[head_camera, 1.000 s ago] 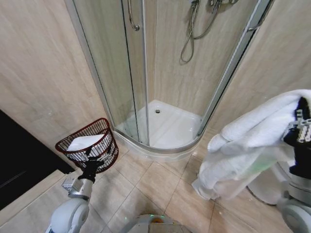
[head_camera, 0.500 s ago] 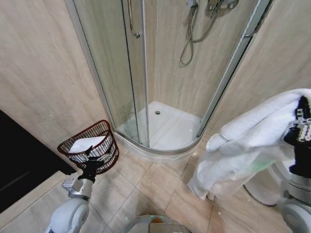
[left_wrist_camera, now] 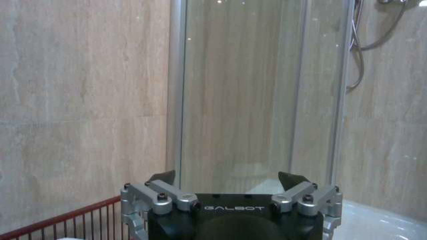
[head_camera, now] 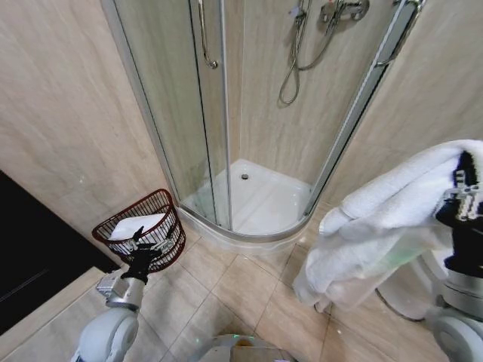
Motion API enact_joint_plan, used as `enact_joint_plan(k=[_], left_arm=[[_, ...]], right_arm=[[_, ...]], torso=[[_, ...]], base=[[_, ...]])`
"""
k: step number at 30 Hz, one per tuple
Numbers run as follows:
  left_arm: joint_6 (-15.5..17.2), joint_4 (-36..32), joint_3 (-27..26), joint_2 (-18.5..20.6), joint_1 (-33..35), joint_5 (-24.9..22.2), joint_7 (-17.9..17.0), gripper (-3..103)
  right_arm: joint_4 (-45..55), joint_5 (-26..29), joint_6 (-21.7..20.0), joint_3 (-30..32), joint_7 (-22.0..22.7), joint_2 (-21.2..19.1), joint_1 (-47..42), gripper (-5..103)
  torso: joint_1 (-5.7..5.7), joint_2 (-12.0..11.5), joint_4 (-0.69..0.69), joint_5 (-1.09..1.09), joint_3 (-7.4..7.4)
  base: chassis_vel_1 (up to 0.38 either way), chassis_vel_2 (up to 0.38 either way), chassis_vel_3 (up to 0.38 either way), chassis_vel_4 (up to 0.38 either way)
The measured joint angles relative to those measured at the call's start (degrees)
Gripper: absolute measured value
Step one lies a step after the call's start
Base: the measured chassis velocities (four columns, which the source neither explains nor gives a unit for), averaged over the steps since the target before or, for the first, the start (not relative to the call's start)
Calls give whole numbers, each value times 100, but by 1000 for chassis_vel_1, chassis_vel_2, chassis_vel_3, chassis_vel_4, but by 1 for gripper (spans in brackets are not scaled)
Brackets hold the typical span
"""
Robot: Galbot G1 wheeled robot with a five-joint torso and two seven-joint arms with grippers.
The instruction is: Discard the used towel into the hamper.
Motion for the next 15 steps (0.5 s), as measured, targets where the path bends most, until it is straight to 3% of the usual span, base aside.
enact_joint_plan(k=[5, 15], left_arm=[[0, 0, 0, 0, 0, 0, 0, 100], [0, 0, 0, 0, 0, 0, 0, 100]], right_arm=[[0, 249, -224, 91, 66, -86, 254, 9], [0, 699, -294, 317, 8, -327, 409, 9]], torso=[[51, 161, 0, 0, 111], [128, 372, 0, 0, 243]], base=[[0, 0, 0, 0], [0, 0, 0, 0]])
